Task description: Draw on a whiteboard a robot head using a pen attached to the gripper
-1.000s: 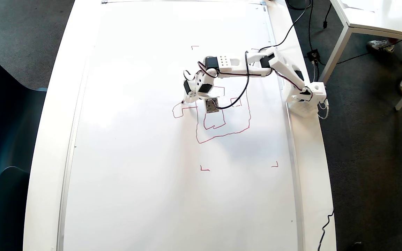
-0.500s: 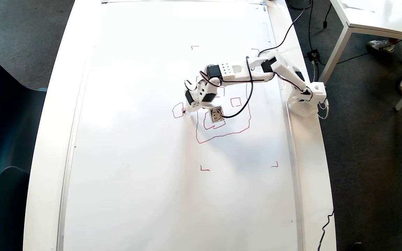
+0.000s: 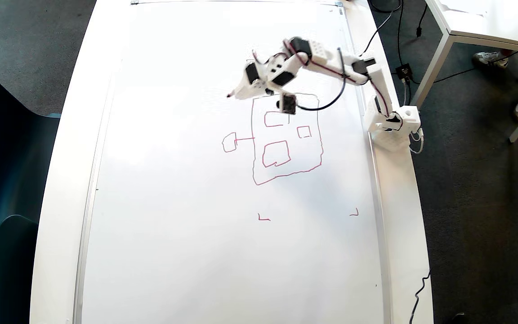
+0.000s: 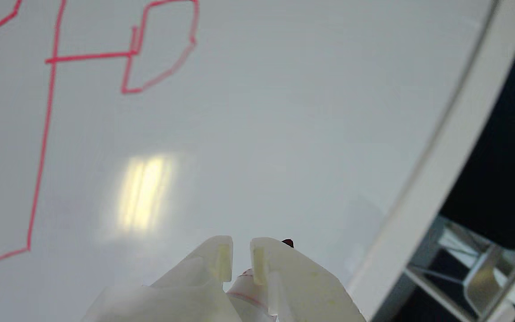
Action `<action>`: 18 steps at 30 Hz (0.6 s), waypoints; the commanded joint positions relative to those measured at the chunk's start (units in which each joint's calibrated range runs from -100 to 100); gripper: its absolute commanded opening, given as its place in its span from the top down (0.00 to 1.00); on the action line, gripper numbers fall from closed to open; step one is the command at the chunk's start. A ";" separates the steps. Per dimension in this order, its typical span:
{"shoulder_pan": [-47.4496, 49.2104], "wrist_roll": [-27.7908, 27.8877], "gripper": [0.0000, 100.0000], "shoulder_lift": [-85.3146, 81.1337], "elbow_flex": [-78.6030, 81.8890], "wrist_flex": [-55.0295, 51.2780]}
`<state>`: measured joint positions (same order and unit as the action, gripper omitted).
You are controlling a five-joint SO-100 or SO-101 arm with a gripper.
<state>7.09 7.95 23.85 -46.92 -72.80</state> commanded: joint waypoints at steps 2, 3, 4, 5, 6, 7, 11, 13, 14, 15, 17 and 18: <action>-1.75 0.30 0.99 -21.71 16.28 0.61; -2.78 0.25 0.99 -28.16 23.09 2.95; -3.22 0.25 0.99 -31.27 26.54 5.47; -3.44 0.25 0.99 -34.37 30.35 8.60; -3.74 0.25 0.99 -37.47 34.16 12.07; -5.21 0.09 0.99 -43.76 42.60 19.72; -6.90 0.25 0.99 -55.50 59.67 36.05; -8.30 0.04 0.99 -63.22 72.02 48.65; -8.53 0.04 0.99 -65.65 76.01 52.82; -8.67 0.04 0.99 -67.83 79.55 56.90; -8.97 0.04 0.99 -73.53 88.45 68.11; -8.97 0.04 0.99 -75.21 90.99 71.33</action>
<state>-1.58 8.22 -42.65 33.58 -16.47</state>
